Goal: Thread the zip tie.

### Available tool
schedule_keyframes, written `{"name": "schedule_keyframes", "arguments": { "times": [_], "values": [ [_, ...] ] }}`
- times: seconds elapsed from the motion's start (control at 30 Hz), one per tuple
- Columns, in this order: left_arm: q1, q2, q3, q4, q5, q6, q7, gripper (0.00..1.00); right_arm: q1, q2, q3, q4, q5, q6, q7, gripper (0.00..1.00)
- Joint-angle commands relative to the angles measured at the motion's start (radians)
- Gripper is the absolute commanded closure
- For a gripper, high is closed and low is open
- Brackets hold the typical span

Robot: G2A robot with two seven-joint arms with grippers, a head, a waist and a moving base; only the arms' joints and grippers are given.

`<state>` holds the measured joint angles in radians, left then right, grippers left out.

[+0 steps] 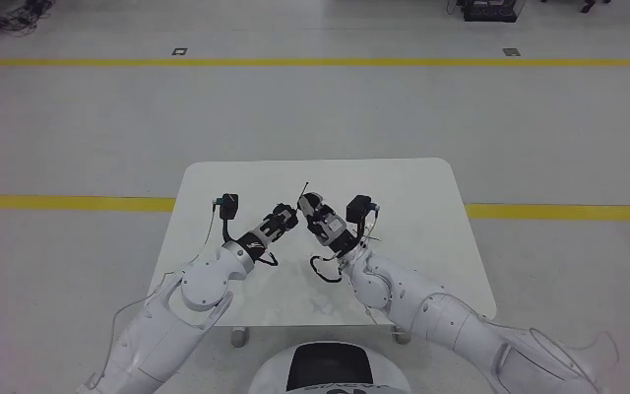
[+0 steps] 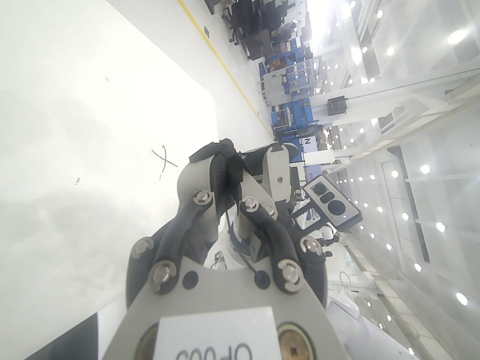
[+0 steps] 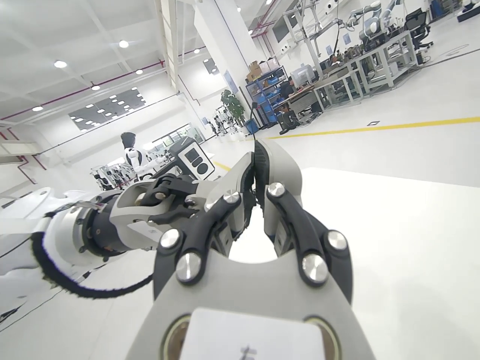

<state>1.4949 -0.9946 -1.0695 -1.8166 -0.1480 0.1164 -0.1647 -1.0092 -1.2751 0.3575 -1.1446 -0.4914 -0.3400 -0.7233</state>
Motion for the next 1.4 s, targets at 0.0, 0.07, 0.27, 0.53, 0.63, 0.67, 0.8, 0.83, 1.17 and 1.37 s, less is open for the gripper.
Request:
{"name": "schedule_keyframes", "arguments": {
  "times": [0.0,0.07,0.27,0.53,0.63,0.67,0.8,0.83,1.17,1.37],
  "values": [
    [0.000,0.000,0.000,0.000,0.000,0.000,0.000,1.00,0.007,0.001,-0.015,-0.002,0.002,0.000,-0.015,1.00],
    [0.000,0.000,0.000,0.000,0.000,0.000,0.000,1.00,0.015,0.003,-0.030,-0.001,0.010,0.000,-0.028,1.00],
    [0.000,0.000,0.000,0.000,0.000,0.000,0.000,1.00,0.034,0.009,-0.069,0.008,0.047,0.000,-0.044,1.00],
    [0.000,0.000,0.000,0.000,0.000,0.000,0.000,1.00,0.048,0.008,-0.087,0.027,0.139,0.000,0.001,1.00],
    [0.000,0.000,0.000,0.000,0.000,0.000,0.000,1.00,0.051,0.008,-0.088,0.028,0.159,0.000,0.009,1.00],
    [0.000,0.000,0.000,0.000,0.000,0.000,0.000,1.00,0.051,0.009,-0.089,0.028,0.163,0.000,0.009,1.00],
    [0.000,0.000,0.000,0.000,0.000,0.000,0.000,1.00,0.053,0.011,-0.091,0.028,0.167,0.000,0.008,1.00],
    [0.000,0.000,0.000,0.000,0.000,0.000,0.000,1.00,0.053,0.012,-0.092,0.030,0.166,0.000,0.009,1.00],
    [0.000,0.000,0.000,0.000,0.000,0.000,0.000,1.00,0.053,0.012,-0.095,0.046,0.151,0.000,0.017,1.00],
    [0.000,0.000,0.000,0.000,0.000,0.000,0.000,1.00,0.057,0.011,-0.102,0.042,0.150,0.000,0.029,1.00]
  ]
}}
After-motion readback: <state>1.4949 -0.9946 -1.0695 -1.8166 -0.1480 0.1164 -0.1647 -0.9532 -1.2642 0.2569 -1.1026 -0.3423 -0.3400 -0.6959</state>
